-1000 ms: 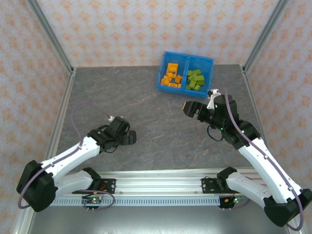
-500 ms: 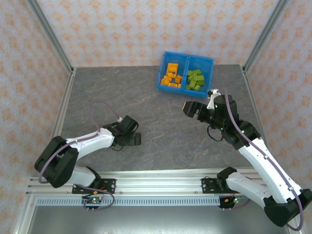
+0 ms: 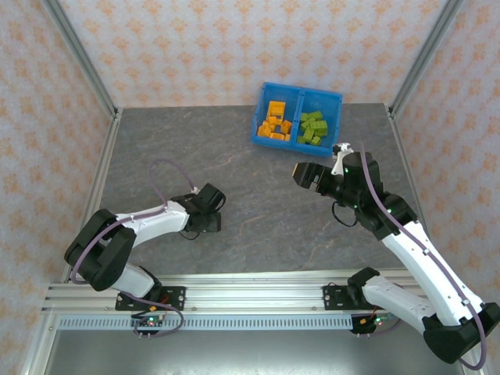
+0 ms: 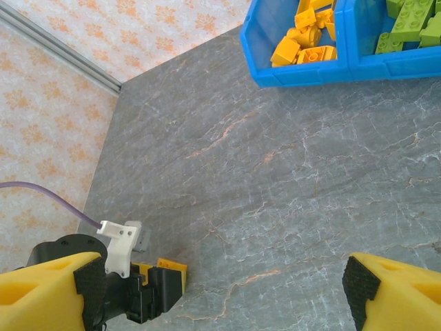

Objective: Sort the legos into containers by color

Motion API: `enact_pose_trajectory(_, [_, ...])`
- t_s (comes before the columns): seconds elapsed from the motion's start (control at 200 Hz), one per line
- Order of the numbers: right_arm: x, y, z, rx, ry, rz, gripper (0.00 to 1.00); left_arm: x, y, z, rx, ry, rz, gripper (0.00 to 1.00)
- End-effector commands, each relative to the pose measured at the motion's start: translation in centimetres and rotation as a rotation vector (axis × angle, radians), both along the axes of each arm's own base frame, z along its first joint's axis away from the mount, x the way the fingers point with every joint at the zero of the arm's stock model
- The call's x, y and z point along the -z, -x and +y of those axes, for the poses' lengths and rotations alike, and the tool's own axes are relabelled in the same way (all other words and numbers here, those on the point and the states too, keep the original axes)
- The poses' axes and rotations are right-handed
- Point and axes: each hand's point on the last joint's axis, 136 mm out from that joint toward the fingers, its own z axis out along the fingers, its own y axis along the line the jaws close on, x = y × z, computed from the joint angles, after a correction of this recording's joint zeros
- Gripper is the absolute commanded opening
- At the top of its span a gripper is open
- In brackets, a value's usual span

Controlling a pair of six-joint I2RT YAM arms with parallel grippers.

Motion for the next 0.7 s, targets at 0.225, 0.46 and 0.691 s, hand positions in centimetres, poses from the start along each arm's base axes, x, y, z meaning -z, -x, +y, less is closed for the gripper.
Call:
enact_pose_trajectory(0.225, [-0.9,0.4,0.2,-0.013,-0.023,-0.015,0.9,-5.9,-3.5,-4.4,0.065,0.186,-0.152,0.55])
enact_pose_trajectory(0.46, [-1.5,0.8,1.3,-0.085,-0.051,-0.036,0.9,-14.4,-10.7,-8.4,0.149,0.215,-0.353,0.54])
enact_pose_trajectory(0.691, [-2.0,1.0,1.7,-0.123,-0.042,-0.058,0.91,-21.4,-19.3,-13.9,0.22,0.263,-0.569,0.53])
